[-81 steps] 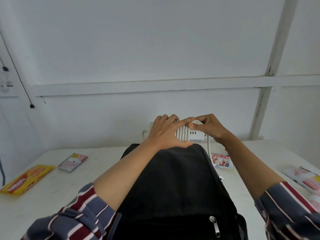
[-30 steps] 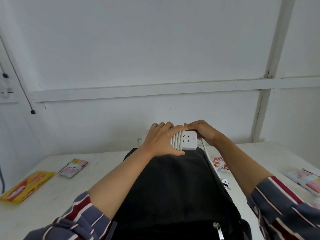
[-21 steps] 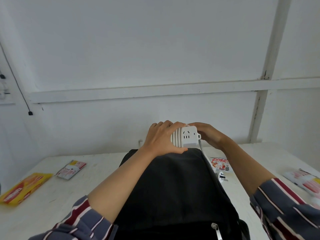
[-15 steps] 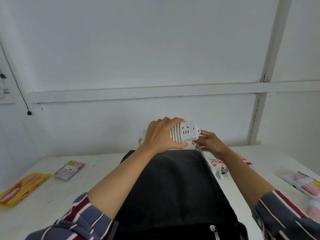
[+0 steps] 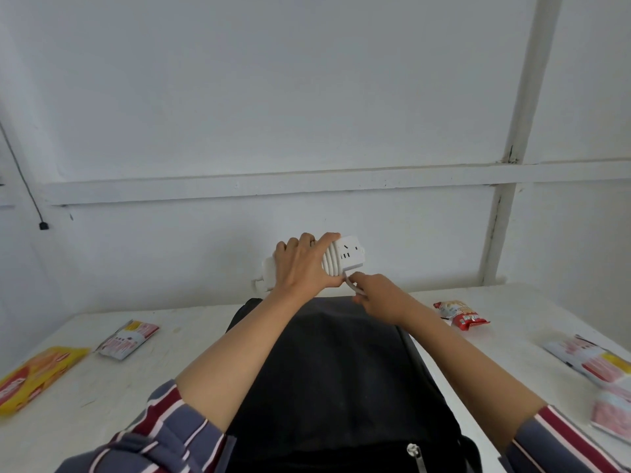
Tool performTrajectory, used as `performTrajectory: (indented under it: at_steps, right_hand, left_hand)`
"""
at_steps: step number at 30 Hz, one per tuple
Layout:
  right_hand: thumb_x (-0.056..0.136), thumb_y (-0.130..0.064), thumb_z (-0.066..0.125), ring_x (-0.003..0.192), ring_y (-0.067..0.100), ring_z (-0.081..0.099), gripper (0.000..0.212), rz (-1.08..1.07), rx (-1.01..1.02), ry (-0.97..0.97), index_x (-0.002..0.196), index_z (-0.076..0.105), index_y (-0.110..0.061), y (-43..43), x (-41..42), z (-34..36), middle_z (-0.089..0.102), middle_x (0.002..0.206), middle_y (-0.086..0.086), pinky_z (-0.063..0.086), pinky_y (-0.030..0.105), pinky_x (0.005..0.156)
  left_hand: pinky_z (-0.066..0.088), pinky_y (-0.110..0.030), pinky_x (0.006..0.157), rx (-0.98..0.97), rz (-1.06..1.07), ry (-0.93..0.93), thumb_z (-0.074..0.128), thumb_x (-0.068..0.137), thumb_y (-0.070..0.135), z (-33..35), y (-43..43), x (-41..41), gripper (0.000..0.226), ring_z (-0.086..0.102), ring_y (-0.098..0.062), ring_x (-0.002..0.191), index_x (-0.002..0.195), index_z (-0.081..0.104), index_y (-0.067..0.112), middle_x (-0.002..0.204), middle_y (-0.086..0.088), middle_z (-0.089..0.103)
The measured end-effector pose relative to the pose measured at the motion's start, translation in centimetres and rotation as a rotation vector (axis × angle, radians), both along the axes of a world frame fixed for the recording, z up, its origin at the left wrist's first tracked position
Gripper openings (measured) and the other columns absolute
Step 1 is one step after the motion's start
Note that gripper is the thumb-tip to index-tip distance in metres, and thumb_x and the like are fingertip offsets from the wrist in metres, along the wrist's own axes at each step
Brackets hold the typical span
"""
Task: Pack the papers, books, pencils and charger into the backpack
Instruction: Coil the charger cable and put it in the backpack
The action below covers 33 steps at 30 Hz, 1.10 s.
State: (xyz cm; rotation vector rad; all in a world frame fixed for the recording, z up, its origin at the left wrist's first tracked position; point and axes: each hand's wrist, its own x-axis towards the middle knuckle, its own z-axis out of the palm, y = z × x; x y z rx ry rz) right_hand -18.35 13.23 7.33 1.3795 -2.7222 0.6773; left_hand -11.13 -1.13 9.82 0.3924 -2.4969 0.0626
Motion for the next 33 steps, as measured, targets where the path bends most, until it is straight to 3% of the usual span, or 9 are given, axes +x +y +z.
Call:
performTrajectory:
  at_steps: [6, 9, 11, 16, 20, 24, 28, 30, 33]
  right_hand:
    - [0.096, -0.015, 0.045, 0.096, 0.026, 0.059, 0.021, -0.068, 0.159, 0.467, 0.116, 0.049, -0.01, 0.3, 0.7, 0.8, 0.062, 0.11, 0.009, 0.034, 0.028, 0.065]
    - [0.058, -0.016, 0.084, 0.062, 0.018, 0.06, 0.025, -0.047, 0.076, 0.827, 0.076, 0.066, -0.019, 0.5, 0.9, 1.0, 0.065, 0.068, -0.005, 0.03, 0.024, 0.051]
    - [0.04, -0.017, 0.089, 0.047, 0.015, 0.049, 0.033, -0.072, 0.023, 0.926, 0.055, 0.061, -0.023, 0.7, 0.8, 1.0, 0.055, 0.048, -0.008, 0.022, 0.023, 0.052]
    - [0.068, -0.038, 0.067, 0.05, 0.016, 0.052, 0.012, 0.04, -0.251, 0.911, 0.063, 0.068, -0.028, 1.5, 0.4, 1.6, 0.059, 0.059, -0.008, 0.019, 0.03, 0.061]
    - [0.064, -0.077, 0.04, 0.04, 0.013, 0.049, 0.059, 0.011, -0.325, 0.763, 0.058, 0.064, -0.024, 1.9, -0.7, 2.8, 0.055, 0.046, -0.009, 0.016, 0.031, 0.062]
    - [0.064, -0.085, 0.037, 0.056, 0.004, 0.045, 0.063, 0.073, -0.345, 0.526, 0.066, 0.062, -0.028, 2.2, -1.3, 3.0, 0.058, 0.061, -0.015, 0.021, 0.025, 0.064]
    - [0.076, -0.054, 0.063, 0.08, -0.005, 0.048, 0.016, 0.213, -0.396, 0.166, 0.083, 0.052, -0.045, 1.9, -2.0, 3.0, 0.054, 0.083, -0.025, 0.025, 0.032, 0.081]
    - [0.087, -0.038, 0.057, 0.082, 0.002, 0.048, 0.008, 0.247, -0.405, -0.032, 0.09, 0.051, -0.042, 2.0, -2.4, 3.2, 0.055, 0.086, -0.011, 0.031, 0.035, 0.088]
    - [0.094, -0.007, 0.05, 0.078, 0.011, 0.05, 0.016, 0.292, -0.416, -0.319, 0.097, 0.05, -0.023, 2.2, -2.5, 4.2, 0.051, 0.085, 0.002, 0.043, 0.028, 0.08]
  left_hand:
    - [0.032, -0.038, 0.096, 0.03, 0.017, -0.062, 0.067, 0.07, 0.061, -0.1, 0.0, -0.3, 0.079, 0.05, -0.023, 0.111, 0.138, 0.032, 0.039, 0.125, -0.003, 0.052]
    - [0.031, -0.038, 0.095, 0.048, -0.012, -0.095, 0.066, 0.07, 0.062, -0.3, 0.3, -0.3, 0.078, 0.05, -0.024, 0.111, 0.137, 0.032, 0.04, 0.124, -0.003, 0.052]
    - [0.031, -0.037, 0.094, 0.047, -0.054, -0.105, 0.065, 0.07, 0.063, -0.5, 0.4, -0.2, 0.077, 0.05, -0.023, 0.109, 0.136, 0.033, 0.04, 0.122, -0.003, 0.053]
    - [0.033, -0.035, 0.093, 0.015, -0.215, -0.161, 0.067, 0.066, 0.064, -0.4, -0.1, 0.4, 0.077, 0.052, -0.019, 0.106, 0.132, 0.039, 0.036, 0.118, 0.001, 0.056]
    - [0.04, -0.031, 0.087, 0.158, -0.338, -0.128, 0.073, 0.059, 0.067, -0.9, -0.1, 1.3, 0.08, 0.057, -0.014, 0.098, 0.127, 0.045, 0.035, 0.113, 0.006, 0.061]
    - [0.042, -0.031, 0.086, 0.183, -0.375, -0.081, 0.071, 0.058, 0.069, -1.0, 0.0, 1.6, 0.078, 0.058, -0.012, 0.094, 0.124, 0.05, 0.033, 0.109, 0.008, 0.064]
    - [0.044, -0.03, 0.082, 0.197, -0.384, -0.056, 0.07, 0.06, 0.065, -0.8, 0.2, 1.6, 0.072, 0.058, -0.012, 0.088, 0.121, 0.049, 0.033, 0.103, 0.009, 0.063]
    - [0.043, -0.029, 0.082, 0.19, -0.393, -0.047, 0.072, 0.061, 0.063, -0.7, 0.1, 1.6, 0.071, 0.057, -0.01, 0.088, 0.121, 0.048, 0.033, 0.104, 0.009, 0.062]
    - [0.044, -0.03, 0.085, 0.171, -0.393, -0.064, 0.071, 0.06, 0.063, -0.7, -0.2, 1.5, 0.072, 0.057, -0.01, 0.089, 0.122, 0.048, 0.034, 0.105, 0.009, 0.063]
